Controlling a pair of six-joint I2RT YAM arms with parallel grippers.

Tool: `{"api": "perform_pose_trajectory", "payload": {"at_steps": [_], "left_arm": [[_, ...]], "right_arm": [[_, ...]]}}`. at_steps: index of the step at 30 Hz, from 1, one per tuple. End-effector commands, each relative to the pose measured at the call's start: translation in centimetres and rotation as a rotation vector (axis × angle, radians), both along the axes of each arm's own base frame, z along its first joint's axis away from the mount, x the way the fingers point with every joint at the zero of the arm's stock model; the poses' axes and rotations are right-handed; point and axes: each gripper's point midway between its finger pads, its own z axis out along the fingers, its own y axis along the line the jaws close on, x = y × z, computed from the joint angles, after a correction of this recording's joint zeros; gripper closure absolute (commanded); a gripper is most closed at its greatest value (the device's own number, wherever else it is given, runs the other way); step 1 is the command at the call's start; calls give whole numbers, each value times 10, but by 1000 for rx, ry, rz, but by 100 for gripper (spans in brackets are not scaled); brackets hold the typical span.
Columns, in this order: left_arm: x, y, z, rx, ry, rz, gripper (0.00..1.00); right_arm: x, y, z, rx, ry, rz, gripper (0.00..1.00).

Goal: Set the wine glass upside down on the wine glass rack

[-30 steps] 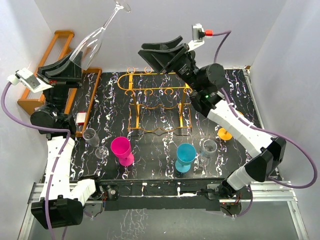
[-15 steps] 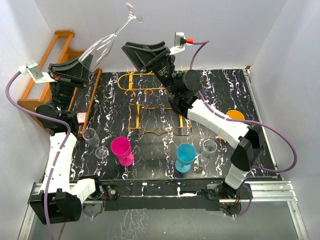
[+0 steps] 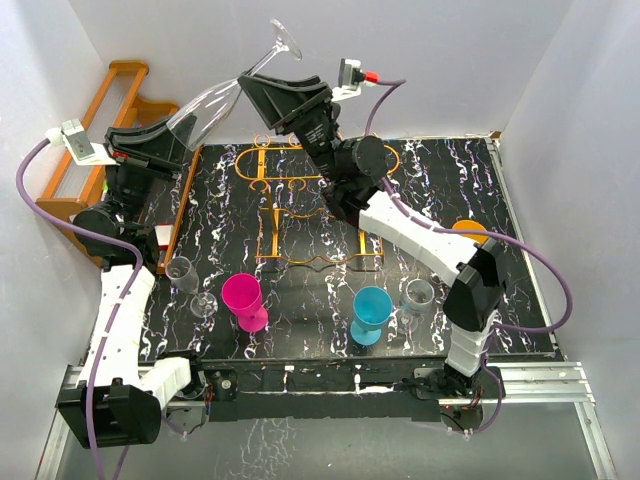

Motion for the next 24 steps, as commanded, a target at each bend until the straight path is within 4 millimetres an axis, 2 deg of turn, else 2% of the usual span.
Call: {"api": "perform_pose_trajectory", "payload": {"at_steps": [1, 8, 14, 16, 19, 24], "left_arm": [[-21, -5, 17, 17, -86, -7, 100], [-20, -12, 14, 30, -84, -27, 100], [-19, -17, 11, 47, -86, -36, 100], [-18, -18, 10, 56, -88, -34, 100], [-18, -18, 9, 65, -94, -26, 100], [-8, -16, 6, 61, -64, 2, 100]], "right_arm": [[-8, -4, 16, 83, -20, 35, 35], [-9, -9, 18, 122, -26, 23, 50], [-10, -16, 17, 145, -26, 8, 58], [-9, -17, 15, 146, -25, 2, 69], [-10, -18, 15, 144, -29, -4, 91], [-13, -18, 16, 151, -38, 12, 92]]}}
